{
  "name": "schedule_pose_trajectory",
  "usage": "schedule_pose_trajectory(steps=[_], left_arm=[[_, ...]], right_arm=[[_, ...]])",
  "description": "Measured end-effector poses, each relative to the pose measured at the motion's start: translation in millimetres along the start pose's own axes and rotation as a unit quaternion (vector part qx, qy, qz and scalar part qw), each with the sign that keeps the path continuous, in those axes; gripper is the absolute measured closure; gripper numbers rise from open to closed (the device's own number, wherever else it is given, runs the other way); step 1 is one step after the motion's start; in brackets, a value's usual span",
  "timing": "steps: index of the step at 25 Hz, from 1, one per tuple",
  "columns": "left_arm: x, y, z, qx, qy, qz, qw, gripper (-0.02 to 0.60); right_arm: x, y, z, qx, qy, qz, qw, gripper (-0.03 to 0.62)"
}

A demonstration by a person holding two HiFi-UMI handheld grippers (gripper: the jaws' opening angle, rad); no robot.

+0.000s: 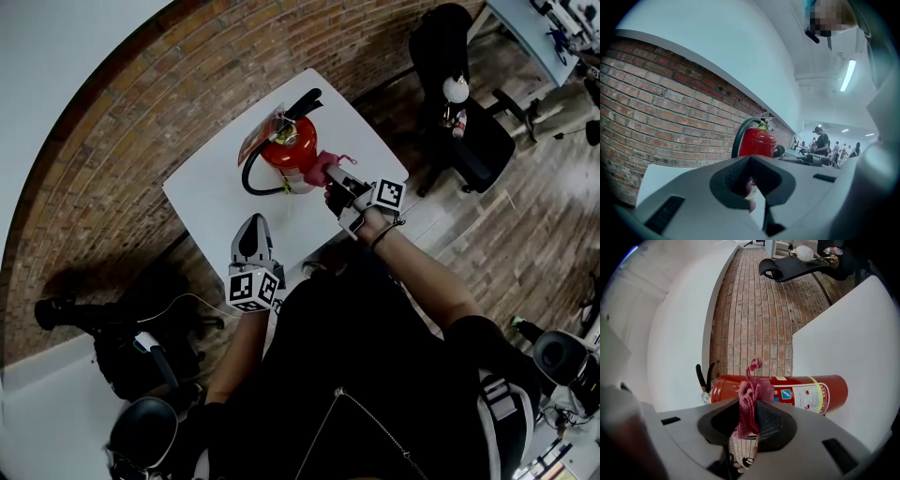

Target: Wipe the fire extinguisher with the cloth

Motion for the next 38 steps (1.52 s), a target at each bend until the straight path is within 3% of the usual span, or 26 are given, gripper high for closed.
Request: schedule_pose_trajectory(steps=[23, 38], left_arm=[[-8.8, 0.0, -13.3, 0.005, 0.002, -0.006, 1.0000, 0.574], [-16.6, 4.0, -20.1, 0.003, -0.001, -0.009, 1.0000, 0.574]], right_arm=[[-81.4, 10.0, 0.1, 0.057, -0.049, 0.027, 0.997, 0.493], [-117.5, 11.9, -6.5, 0.092, -0.119, 0.010, 0.989, 0.493]])
Point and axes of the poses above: the fingertips, and each gripper's own axes: z forward along the fingers, x to its right, y out of its underside, the point moved 5 cm from there along -z, backward along the fingers, and after that the axes turned 6 degrees about x, right-handed, at the moved point
